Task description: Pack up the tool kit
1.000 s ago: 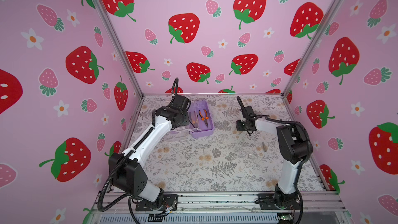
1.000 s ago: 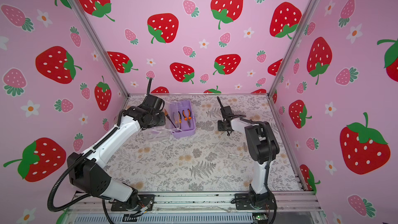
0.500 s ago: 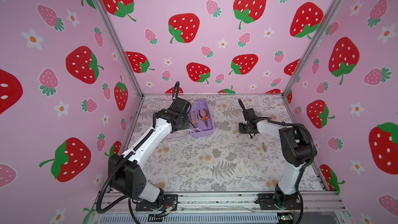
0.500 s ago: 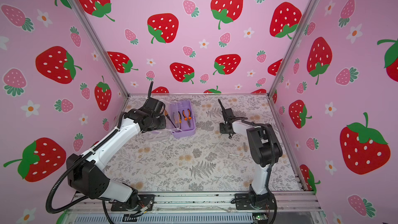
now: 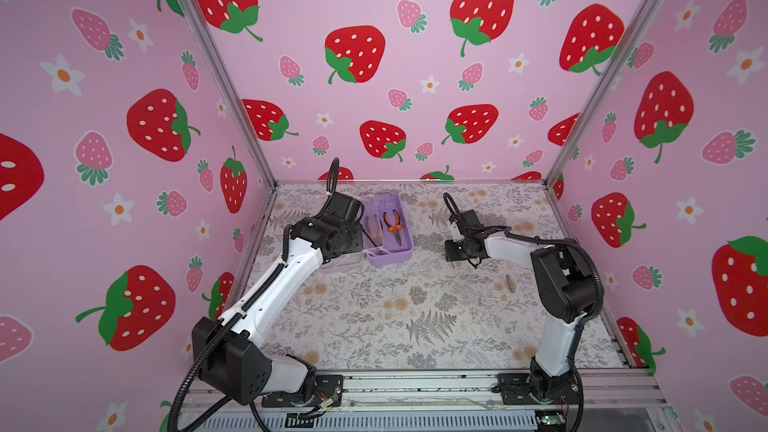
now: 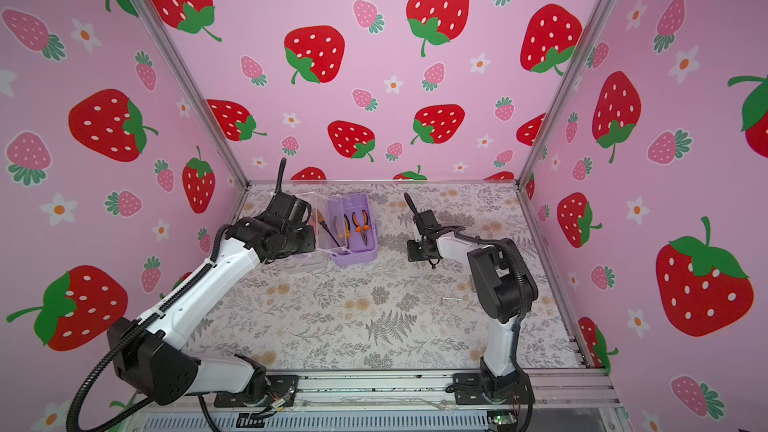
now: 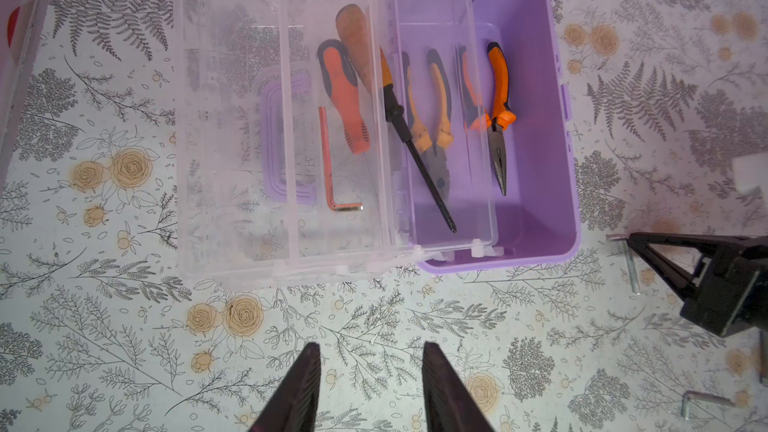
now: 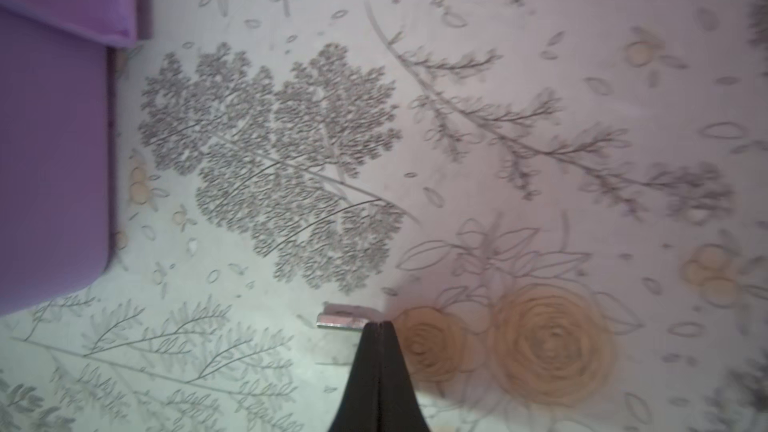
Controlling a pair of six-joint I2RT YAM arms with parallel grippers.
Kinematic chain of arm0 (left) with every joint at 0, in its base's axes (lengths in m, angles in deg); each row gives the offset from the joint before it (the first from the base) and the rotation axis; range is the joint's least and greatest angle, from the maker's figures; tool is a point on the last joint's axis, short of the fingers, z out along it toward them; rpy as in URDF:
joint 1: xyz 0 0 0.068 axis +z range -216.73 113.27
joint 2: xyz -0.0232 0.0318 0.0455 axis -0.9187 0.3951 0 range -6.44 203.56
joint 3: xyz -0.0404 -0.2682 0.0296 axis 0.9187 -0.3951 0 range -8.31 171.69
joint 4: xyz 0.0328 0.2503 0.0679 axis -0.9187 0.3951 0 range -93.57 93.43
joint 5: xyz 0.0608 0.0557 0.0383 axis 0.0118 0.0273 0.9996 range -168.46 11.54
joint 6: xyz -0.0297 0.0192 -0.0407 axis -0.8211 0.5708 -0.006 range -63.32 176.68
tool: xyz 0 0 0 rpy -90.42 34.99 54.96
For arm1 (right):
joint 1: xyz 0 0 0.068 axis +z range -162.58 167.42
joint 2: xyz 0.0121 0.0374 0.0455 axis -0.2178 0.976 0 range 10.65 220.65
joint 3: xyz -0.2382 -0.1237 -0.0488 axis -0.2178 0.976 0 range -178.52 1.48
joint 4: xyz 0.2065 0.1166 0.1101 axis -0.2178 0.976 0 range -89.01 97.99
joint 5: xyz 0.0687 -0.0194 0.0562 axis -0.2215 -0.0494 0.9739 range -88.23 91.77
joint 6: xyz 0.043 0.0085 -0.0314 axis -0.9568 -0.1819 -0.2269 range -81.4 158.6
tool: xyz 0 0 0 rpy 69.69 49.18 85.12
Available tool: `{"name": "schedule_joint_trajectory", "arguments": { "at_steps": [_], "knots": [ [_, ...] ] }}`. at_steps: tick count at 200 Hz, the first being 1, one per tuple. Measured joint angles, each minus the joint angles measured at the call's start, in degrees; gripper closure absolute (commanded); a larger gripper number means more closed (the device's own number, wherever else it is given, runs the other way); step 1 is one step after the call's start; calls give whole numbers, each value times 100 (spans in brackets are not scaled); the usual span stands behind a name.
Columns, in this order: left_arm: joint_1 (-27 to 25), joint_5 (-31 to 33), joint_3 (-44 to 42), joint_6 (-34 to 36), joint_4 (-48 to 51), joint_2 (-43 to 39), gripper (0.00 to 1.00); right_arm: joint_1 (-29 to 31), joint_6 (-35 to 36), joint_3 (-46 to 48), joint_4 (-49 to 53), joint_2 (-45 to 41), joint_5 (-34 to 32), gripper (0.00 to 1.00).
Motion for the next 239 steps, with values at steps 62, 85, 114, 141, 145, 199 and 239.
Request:
{"name": "schedule_joint_trajectory", "arguments": {
  "at_steps": [62,85,114,141,145,199,239],
  "knots": [
    [-2,-39,-374,0,96,-256,56,203,94,61,258,-81,-122,67],
    [-2,-72,-413,0,96,-262,56,286,98,109,304,-136,-184,66],
    [-2,-101,-422,0,94,-262,56,570,76,122,330,-144,-315,77],
    [-2,-103,-448,-4,87,-262,56,984,50,120,422,-133,-616,94],
    [-2,-103,-457,-4,87,-262,56,1043,17,114,428,-131,-667,96],
    [-2,-146,-557,-66,81,-409,56,1722,-166,-66,391,9,-1040,100],
    [-4,-293,-876,-170,83,-756,56,2435,-273,-468,560,216,-918,100]
  ]
}}
